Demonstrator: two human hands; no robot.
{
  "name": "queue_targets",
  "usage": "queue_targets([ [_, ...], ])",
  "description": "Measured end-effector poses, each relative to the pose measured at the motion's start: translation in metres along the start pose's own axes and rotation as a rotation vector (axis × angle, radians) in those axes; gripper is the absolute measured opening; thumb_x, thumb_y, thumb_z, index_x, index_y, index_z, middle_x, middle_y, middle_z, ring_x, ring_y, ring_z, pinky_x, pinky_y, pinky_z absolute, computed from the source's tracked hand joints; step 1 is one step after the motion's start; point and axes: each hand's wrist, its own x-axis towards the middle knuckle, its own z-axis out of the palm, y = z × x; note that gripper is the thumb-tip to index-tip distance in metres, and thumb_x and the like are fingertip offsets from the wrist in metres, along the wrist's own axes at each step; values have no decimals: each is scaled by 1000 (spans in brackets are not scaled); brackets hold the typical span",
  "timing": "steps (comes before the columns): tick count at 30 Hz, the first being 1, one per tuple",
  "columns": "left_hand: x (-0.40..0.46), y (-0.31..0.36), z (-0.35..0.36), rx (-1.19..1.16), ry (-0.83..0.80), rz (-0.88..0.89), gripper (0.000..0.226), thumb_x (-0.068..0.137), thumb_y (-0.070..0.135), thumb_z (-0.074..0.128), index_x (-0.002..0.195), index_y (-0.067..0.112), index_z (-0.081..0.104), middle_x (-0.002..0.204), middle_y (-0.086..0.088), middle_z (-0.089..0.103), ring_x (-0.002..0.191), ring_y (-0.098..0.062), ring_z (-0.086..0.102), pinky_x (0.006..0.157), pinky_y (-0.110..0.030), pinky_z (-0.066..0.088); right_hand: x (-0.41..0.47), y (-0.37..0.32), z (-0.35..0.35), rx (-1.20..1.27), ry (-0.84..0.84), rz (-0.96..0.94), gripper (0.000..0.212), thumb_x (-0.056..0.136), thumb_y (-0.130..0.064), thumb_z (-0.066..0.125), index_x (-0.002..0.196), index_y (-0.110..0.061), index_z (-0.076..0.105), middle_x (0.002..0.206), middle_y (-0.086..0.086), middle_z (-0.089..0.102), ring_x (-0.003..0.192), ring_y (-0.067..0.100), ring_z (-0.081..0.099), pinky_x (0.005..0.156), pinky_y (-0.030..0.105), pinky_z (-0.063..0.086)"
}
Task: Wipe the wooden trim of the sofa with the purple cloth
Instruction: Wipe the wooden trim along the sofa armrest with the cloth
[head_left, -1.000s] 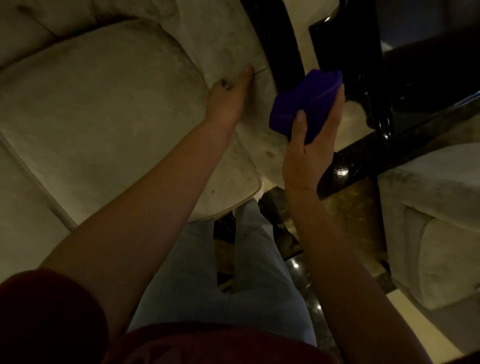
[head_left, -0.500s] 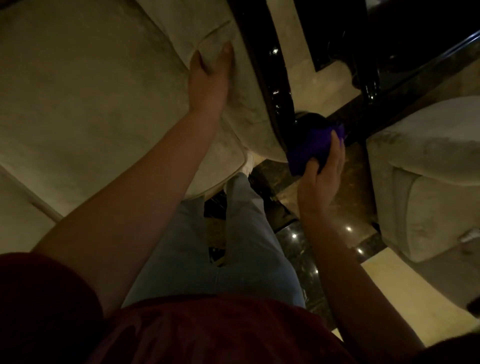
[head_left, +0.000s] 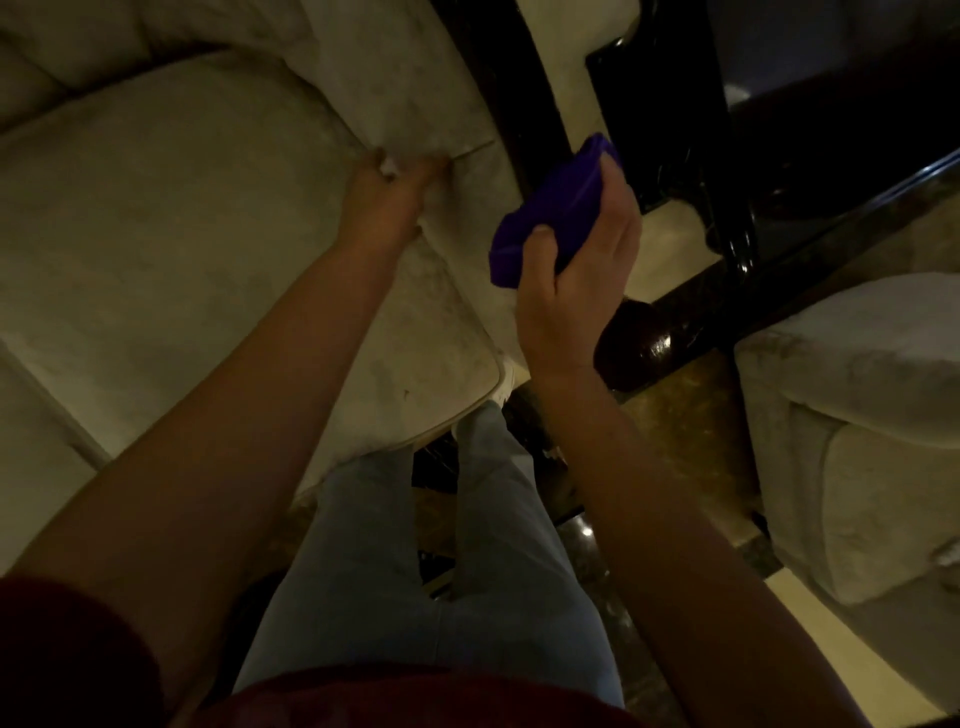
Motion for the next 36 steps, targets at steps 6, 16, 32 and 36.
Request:
queue_targets([
  [6,27,45,-24,182,237,407,77,94,38,65,158,10,32,158,-10,43,143,-20,45,117,-34,40,31,-26,20,-108,52,-103,71,94,-50,56,149,-6,48,143,16,56,127,29,56,101,55,51],
  [16,53,43,-21,314,154,544,92,99,41,63,163,7,6,171,-16,12,157,-23,18,115,-15,14,87,-64,50,-277,36,-253,70,91,-52,67,147,-10,53,136,14,61,121,28,61,96,50,56],
  [32,61,37,-55,360,-48,479,92,98,41,65,163,34,-1,141,-8,57,122,-22,60,95,-24,46,109,-90,63,-480,-126,-266,74,94,-52,68,152,-11,45,138,23,57,122,41,58,97,56,51],
  [36,63,48,-89,473,134,476,59,101,29,60,156,36,39,118,-7,73,103,-22,70,86,-26,52,125,-103,73,-521,-224,-282,76,96,-53,65,154,-13,38,139,23,55,123,42,55,97,57,49],
])
